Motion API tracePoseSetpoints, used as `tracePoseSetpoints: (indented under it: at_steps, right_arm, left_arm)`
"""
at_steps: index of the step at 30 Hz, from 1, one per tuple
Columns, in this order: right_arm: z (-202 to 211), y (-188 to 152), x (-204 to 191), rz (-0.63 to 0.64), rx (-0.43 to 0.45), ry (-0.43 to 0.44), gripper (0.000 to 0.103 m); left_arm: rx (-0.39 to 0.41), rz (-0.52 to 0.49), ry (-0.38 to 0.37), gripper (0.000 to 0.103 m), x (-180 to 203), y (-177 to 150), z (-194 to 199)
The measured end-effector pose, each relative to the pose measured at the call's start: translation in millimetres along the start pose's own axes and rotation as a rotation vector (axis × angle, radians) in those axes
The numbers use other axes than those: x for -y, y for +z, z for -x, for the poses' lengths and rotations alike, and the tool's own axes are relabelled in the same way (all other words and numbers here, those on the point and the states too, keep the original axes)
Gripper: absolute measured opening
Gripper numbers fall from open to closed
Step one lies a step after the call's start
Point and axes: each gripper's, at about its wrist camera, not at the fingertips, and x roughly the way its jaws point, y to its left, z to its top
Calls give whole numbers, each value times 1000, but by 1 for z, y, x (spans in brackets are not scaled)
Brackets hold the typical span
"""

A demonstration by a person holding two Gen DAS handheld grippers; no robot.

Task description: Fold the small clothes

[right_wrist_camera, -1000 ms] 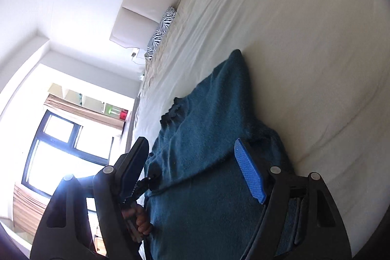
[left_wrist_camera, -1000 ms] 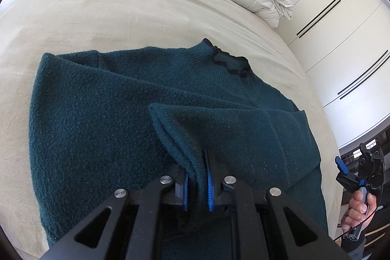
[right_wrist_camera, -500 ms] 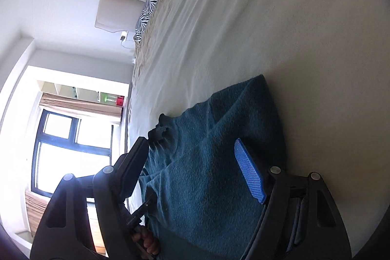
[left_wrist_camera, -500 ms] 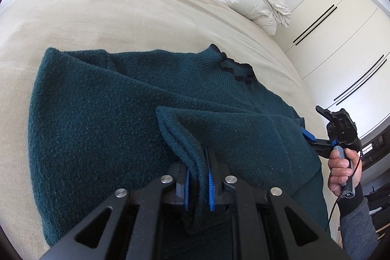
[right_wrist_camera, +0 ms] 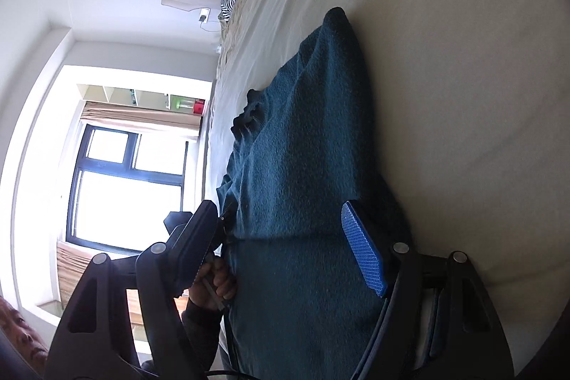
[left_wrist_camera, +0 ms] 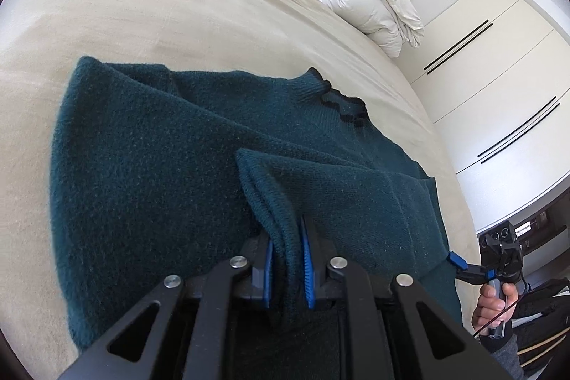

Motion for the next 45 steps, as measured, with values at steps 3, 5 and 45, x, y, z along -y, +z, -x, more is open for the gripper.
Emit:
tracePoseSetpoints:
  at_steps: [3, 5, 45]
  right_arm:
    - [40, -27, -2, 3, 71, -24, 73]
    - [67, -48, -3, 0, 113, -23, 73]
    - [152, -258, -15, 215, -3, -542, 68]
  left_arm:
    - [42, -2, 33, 56, 6, -15, 31]
    - [75, -21, 75, 63, 9, -32, 60]
    - [-186, 89, 172, 15, -14, -275, 196]
